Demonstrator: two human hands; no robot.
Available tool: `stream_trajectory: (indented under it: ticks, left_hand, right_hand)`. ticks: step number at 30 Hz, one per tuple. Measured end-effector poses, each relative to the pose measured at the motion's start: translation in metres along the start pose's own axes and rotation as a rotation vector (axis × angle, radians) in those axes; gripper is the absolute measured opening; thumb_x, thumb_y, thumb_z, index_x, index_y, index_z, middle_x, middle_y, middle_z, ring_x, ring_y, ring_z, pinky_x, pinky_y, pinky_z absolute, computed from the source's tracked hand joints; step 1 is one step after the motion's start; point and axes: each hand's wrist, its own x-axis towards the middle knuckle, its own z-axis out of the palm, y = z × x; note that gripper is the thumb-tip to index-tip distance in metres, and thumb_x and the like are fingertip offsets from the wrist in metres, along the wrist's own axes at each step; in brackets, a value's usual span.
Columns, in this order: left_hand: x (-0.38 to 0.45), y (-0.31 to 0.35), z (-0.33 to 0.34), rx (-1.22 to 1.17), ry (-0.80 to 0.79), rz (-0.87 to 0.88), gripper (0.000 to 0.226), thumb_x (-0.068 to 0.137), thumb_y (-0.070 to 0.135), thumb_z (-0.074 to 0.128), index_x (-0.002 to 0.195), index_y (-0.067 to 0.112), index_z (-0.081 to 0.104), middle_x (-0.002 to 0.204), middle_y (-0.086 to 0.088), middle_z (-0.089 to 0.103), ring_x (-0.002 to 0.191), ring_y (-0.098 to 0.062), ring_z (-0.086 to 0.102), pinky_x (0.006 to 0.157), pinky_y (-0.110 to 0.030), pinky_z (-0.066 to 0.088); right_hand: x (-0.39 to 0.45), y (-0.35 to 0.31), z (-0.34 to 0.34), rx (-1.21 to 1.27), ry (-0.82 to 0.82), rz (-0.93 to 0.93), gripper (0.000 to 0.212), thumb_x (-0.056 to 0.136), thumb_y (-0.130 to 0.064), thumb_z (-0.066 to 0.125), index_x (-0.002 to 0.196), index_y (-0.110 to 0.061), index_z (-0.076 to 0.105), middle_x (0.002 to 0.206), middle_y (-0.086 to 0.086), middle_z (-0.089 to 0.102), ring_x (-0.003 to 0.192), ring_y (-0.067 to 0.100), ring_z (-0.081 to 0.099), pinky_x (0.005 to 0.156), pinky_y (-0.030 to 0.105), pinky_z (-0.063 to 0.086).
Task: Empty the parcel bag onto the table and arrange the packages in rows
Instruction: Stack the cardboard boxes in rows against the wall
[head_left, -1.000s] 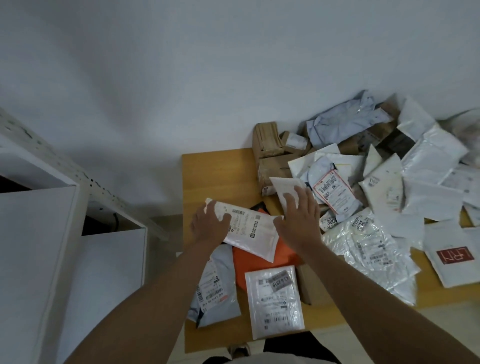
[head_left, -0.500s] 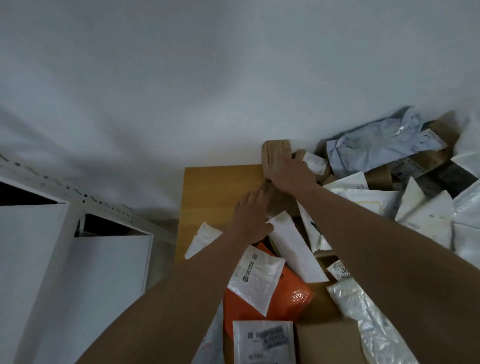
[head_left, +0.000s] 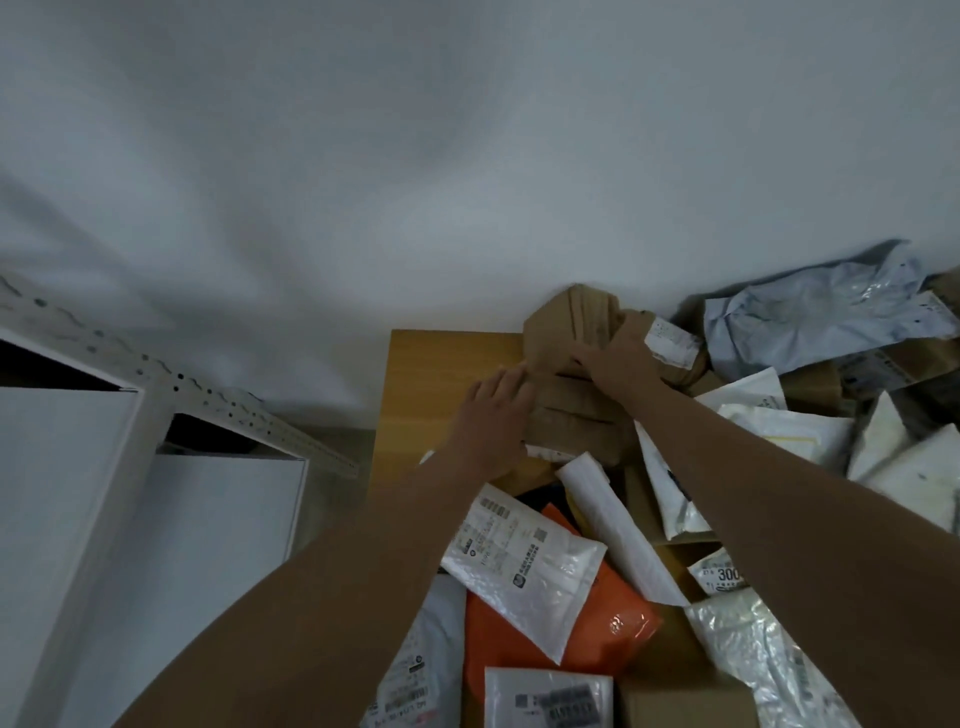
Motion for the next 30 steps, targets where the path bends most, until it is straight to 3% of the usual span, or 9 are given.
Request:
stream_trajectory:
  ticks: [2,6,10,13,16,20,23,26,30]
  left_hand:
    - [-0.003,-0.016,-0.002,0.016,0.026,-0.042,0.071,0.084,0.022,0.062,0.147,0.017,0.027,0.157,-0.006,0.024,0.143,-0.026,0.025,0.116,-0.043,0.025]
    - [-0.015,-0.057,-0.005,0.043,-0.018,-0.139,0.081,0.09,0.023,0.055,0.154,0.03,0.007,0.143,-0.008,0.045,0.133,-0.029,0.039,0.11,-0.042,0.031]
    - [-0.02,-0.066,-0.01,-0.045,-0.104,-0.214,0.08,0.09,0.029,0.053,0.154,0.034,0.006,0.155,-0.011,0.028,0.142,-0.033,0.026,0.112,-0.047,0.027]
    - [-0.017,-0.062,-0.01,-0.187,-0.163,-0.242,0.09,0.085,0.041,0.061,0.155,0.029,0.005,0.158,-0.01,0.019,0.142,-0.035,0.022,0.109,-0.051,0.03]
    - [-0.013,-0.058,-0.006,-0.168,-0.139,-0.194,0.103,0.077,0.056,0.067,0.153,0.014,0.012,0.16,-0.009,0.011,0.142,-0.034,0.021,0.108,-0.05,0.033]
    - [-0.004,-0.055,-0.003,-0.181,-0.026,-0.085,0.094,0.076,0.051,0.071,0.147,0.01,0.025,0.161,-0.008,0.01,0.14,-0.031,0.028,0.106,-0.045,0.039]
    - [0.002,-0.055,-0.005,-0.144,-0.044,0.003,0.105,0.07,0.046,0.076,0.152,0.024,0.013,0.154,-0.007,0.022,0.134,-0.033,0.033,0.103,-0.047,0.04]
    - [0.006,-0.056,-0.01,0.003,-0.047,0.011,0.109,0.069,0.052,0.074,0.151,0.037,0.004,0.145,-0.012,0.025,0.126,-0.035,0.035,0.101,-0.046,0.038]
    - [0.001,-0.081,-0.017,0.102,-0.059,-0.227,0.101,0.077,0.045,0.07,0.153,0.032,0.004,0.148,-0.018,0.021,0.13,-0.041,0.031,0.106,-0.046,0.031]
  right_hand:
    - [-0.003,-0.001,0.006,-0.062,0.001,-0.065,0.09,0.085,-0.034,0.07,0.15,-0.005,0.015,0.14,0.017,0.042,0.126,0.035,0.047,0.095,0.039,0.042]
    - [-0.009,-0.018,0.017,-0.38,-0.034,-0.258,0.083,0.087,-0.028,0.064,0.152,-0.006,0.017,0.148,0.016,0.038,0.131,0.036,0.04,0.111,0.047,0.031]
    - [-0.008,-0.036,0.03,-0.421,-0.045,-0.287,0.08,0.089,-0.036,0.065,0.151,-0.01,0.022,0.149,0.014,0.035,0.136,0.033,0.033,0.114,0.047,0.022]
    - [-0.009,-0.032,0.035,-0.366,-0.041,-0.248,0.077,0.09,-0.046,0.062,0.151,-0.016,0.026,0.152,0.011,0.027,0.138,0.034,0.026,0.113,0.05,0.027]
    - [-0.015,-0.023,0.027,-0.135,0.034,-0.099,0.072,0.092,-0.046,0.057,0.151,-0.022,0.025,0.154,0.011,0.015,0.139,0.039,0.024,0.109,0.053,0.035]
    - [-0.028,-0.006,0.02,-0.356,0.196,-0.214,0.052,0.098,-0.031,0.051,0.144,-0.011,0.037,0.15,0.02,0.028,0.137,0.042,0.026,0.107,0.053,0.031]
    - [-0.029,0.006,0.02,-0.468,0.122,-0.303,0.035,0.1,-0.03,0.043,0.131,-0.016,0.051,0.147,0.017,0.036,0.139,0.038,0.025,0.109,0.05,0.028]
    - [-0.021,0.002,0.012,-0.525,0.074,-0.212,0.048,0.095,-0.032,0.054,0.138,-0.014,0.042,0.148,0.018,0.028,0.136,0.044,0.024,0.108,0.052,0.029]
    - [-0.016,-0.01,0.007,-0.625,0.032,-0.169,0.067,0.091,-0.037,0.059,0.144,-0.011,0.028,0.145,0.019,0.03,0.131,0.045,0.029,0.097,0.053,0.041]
